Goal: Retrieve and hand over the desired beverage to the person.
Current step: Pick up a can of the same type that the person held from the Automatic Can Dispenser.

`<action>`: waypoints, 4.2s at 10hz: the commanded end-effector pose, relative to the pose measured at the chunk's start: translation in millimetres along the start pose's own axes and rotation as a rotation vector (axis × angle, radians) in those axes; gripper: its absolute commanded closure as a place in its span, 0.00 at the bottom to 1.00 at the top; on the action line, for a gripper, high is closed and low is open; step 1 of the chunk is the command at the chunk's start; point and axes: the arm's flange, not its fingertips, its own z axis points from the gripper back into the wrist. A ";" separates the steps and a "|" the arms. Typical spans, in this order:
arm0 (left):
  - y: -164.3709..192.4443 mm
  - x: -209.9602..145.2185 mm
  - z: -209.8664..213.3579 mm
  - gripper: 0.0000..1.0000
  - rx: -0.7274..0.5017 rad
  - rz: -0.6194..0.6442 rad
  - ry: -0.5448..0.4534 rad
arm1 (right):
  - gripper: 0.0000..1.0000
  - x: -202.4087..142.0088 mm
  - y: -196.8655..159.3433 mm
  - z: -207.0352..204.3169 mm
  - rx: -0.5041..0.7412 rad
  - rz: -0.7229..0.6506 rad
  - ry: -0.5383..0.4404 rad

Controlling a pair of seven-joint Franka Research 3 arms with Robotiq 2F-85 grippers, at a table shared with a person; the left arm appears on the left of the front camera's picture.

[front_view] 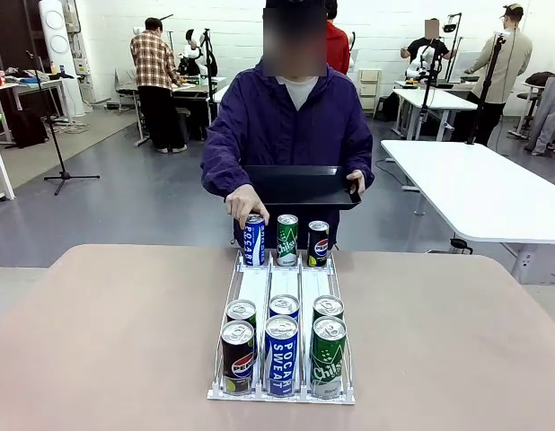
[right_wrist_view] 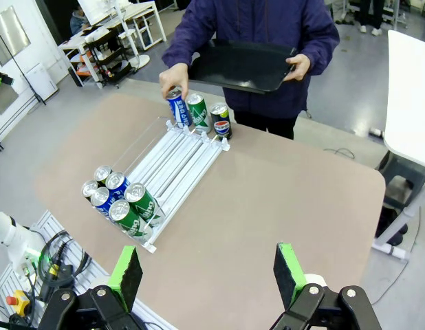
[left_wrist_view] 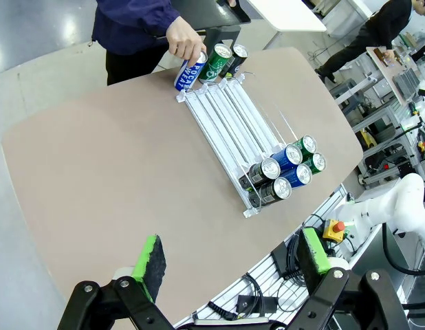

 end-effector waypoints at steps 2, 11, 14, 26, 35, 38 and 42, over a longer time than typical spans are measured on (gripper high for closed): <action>0.5 0.7 1.0 0.00 0.002 0.001 -0.014 | 0.00 0.2 0.7 -1.1 0.004 0.008 0.004; 0.5 0.7 1.0 0.00 0.002 0.001 -0.014 | 0.00 0.2 0.7 -1.1 0.004 0.008 0.004; 0.5 0.7 1.0 0.00 0.002 0.001 -0.014 | 0.00 0.2 0.7 -1.1 0.004 0.008 0.004; 0.5 0.7 1.0 0.00 0.002 0.001 -0.014 | 0.00 0.2 0.7 -1.1 0.004 0.008 0.004; 0.5 0.7 1.0 0.00 0.002 0.001 -0.014 | 0.00 0.2 0.7 -1.1 0.004 0.008 0.004; -50.1 21.0 -36.5 0.00 0.039 -0.067 0.132 | 0.00 0.2 0.7 -1.1 0.004 0.008 0.004; -174.2 37.4 -181.8 0.00 0.333 0.080 0.358 | 0.00 0.2 0.7 -1.1 0.004 0.008 0.004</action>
